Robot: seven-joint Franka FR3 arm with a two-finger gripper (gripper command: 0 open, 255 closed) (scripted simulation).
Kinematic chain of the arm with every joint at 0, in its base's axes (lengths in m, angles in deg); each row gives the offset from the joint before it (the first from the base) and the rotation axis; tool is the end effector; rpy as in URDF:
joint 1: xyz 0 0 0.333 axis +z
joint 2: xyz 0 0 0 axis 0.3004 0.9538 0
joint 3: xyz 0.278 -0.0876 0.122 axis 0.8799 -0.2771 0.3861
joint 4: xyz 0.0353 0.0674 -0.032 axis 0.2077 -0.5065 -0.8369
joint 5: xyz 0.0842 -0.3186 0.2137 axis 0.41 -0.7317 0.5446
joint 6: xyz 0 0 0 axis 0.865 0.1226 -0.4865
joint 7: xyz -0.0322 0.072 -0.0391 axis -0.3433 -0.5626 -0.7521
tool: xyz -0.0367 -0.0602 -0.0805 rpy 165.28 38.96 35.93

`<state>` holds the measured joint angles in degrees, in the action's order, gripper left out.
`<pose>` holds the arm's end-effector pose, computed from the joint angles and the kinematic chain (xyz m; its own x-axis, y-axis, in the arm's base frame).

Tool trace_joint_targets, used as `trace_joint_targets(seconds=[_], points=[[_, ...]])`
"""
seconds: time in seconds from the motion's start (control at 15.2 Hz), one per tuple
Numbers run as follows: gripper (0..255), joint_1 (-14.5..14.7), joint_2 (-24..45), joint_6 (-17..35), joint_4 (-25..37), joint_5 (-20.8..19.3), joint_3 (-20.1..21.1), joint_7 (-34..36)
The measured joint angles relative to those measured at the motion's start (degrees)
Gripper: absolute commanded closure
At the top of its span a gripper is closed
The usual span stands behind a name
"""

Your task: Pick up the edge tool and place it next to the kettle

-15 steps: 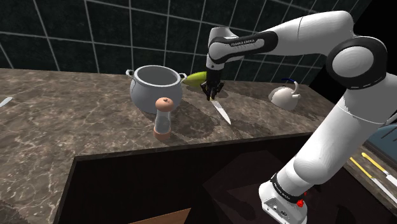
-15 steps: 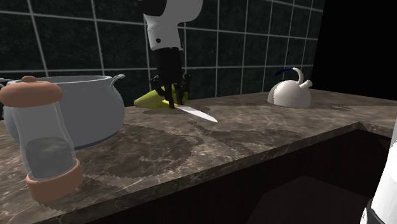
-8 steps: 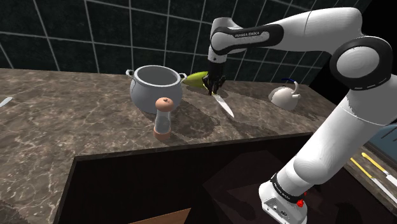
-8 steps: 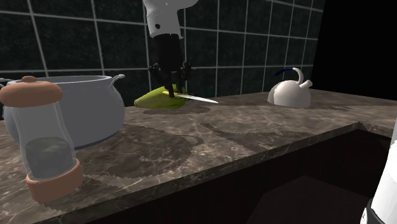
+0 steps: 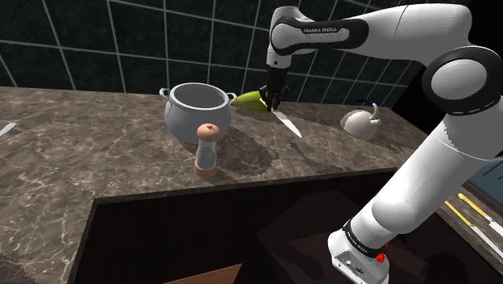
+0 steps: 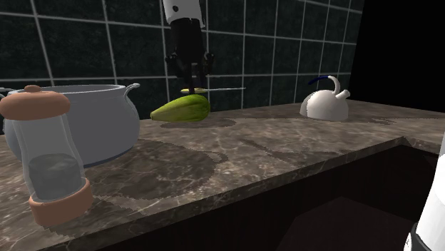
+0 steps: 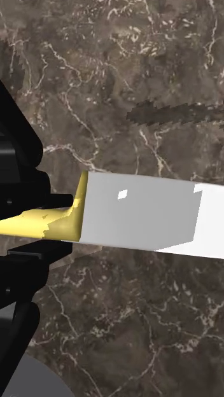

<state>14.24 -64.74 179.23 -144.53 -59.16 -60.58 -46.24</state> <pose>0.5542 0.0106 0.4852 0.9391 -0.2986 -0.1703 -0.2910 -0.9543 0.0684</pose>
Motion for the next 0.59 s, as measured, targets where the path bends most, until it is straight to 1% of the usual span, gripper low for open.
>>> trace_joint_targets(seconds=[0.59], points=[[255,0.00,-0.19,-6.96,6.77,0.02,0.00,-0.09]])
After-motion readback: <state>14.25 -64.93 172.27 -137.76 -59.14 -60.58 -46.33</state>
